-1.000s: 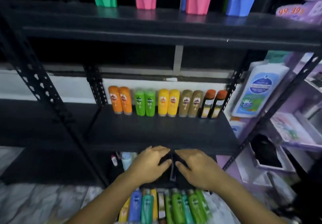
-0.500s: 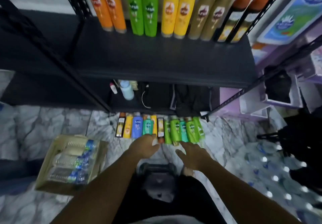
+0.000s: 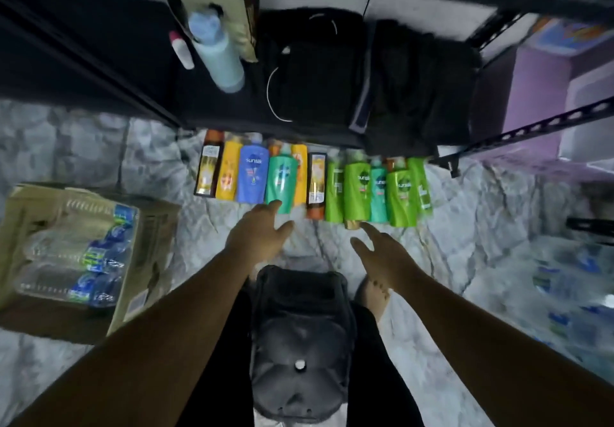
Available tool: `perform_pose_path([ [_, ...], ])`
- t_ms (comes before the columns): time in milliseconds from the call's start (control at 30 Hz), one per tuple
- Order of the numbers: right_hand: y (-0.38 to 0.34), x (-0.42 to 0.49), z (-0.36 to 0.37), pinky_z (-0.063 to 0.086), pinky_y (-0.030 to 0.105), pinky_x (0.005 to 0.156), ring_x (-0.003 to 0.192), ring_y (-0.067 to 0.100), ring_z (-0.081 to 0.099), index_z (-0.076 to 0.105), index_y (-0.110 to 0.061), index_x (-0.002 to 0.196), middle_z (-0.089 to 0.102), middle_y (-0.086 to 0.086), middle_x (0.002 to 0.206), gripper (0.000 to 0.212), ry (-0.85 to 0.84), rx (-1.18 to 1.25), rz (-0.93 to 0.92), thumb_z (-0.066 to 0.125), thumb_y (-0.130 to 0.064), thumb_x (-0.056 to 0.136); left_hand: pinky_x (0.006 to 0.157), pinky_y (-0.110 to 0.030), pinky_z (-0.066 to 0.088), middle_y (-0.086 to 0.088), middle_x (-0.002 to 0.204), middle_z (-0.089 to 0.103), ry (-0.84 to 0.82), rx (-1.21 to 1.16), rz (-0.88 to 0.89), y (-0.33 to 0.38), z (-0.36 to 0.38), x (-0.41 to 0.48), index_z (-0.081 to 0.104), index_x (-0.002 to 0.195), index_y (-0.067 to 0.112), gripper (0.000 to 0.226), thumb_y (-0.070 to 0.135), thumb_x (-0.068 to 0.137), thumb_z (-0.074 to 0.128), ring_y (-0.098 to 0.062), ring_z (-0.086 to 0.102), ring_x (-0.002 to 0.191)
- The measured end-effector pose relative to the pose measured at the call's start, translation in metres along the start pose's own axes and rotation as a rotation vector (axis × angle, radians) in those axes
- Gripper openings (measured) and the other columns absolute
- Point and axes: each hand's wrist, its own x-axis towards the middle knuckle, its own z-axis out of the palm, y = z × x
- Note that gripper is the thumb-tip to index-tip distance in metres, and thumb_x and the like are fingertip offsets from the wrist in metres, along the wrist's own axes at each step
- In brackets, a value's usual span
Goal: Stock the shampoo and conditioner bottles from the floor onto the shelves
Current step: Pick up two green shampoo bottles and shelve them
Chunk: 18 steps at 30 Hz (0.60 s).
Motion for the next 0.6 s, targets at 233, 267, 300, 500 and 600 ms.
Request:
perform_pose_path([
  [233,0.028,0.163,0.041,0.045,0.032,0.093,0.123,0.033,0.057,0.031,-0.029,0.157,0.051,0.017,0.145,0.061,0.119,0.122,0.047,0.049,-0.049,0.102,0.093,-0.046,0.051,-0.016,0.143,0.052,0.113,0.071,-0.058,-0.043,0.050,0.148,0.034,0.156,0.016,0.070,0.054,0.100,0.053,-0.038,0.053,0.130],
  [267,0.031,0.179,0.045,0.044,0.031,0.089,0.120,0.032,0.059,0.031,-0.028,0.158,0.051,0.016,0.143,0.062,0.143,0.122,0.051,0.050,-0.047,0.102,0.088,-0.044,0.050,-0.016,0.141,0.053,0.134,0.093,-0.060,-0.046,0.054,0.164,0.035,0.155,0.016,0.068,0.053,0.100,0.053,-0.037,0.054,0.128],
  [300,0.034,0.195,0.049,0.044,0.031,0.091,0.121,0.034,0.057,0.031,-0.026,0.158,0.048,0.017,0.143,0.063,0.184,0.123,0.050,0.052,-0.046,0.101,0.082,-0.042,0.048,-0.015,0.138,0.054,0.155,0.113,-0.064,-0.048,0.059,0.179,0.037,0.153,0.016,0.066,0.054,0.100,0.052,-0.036,0.056,0.125],
  [500,0.050,0.276,0.047,0.042,0.049,0.108,0.130,0.042,0.043,0.033,-0.021,0.152,0.035,0.022,0.143,0.079,0.370,0.154,0.079,0.062,-0.058,0.089,0.081,-0.045,0.049,-0.011,0.144,0.046,0.247,0.184,-0.041,-0.055,0.070,0.248,0.035,0.150,0.017,0.073,0.056,0.094,0.060,-0.039,0.059,0.120],
  [600,0.045,0.306,0.032,0.039,0.053,0.112,0.137,0.045,0.039,0.023,-0.019,0.157,0.029,0.023,0.150,0.097,0.364,0.133,0.079,0.066,-0.065,0.083,0.077,-0.045,0.049,-0.013,0.150,0.041,0.268,0.244,-0.031,-0.053,0.070,0.269,0.025,0.155,0.015,0.089,0.059,0.089,0.067,-0.040,0.060,0.118],
])
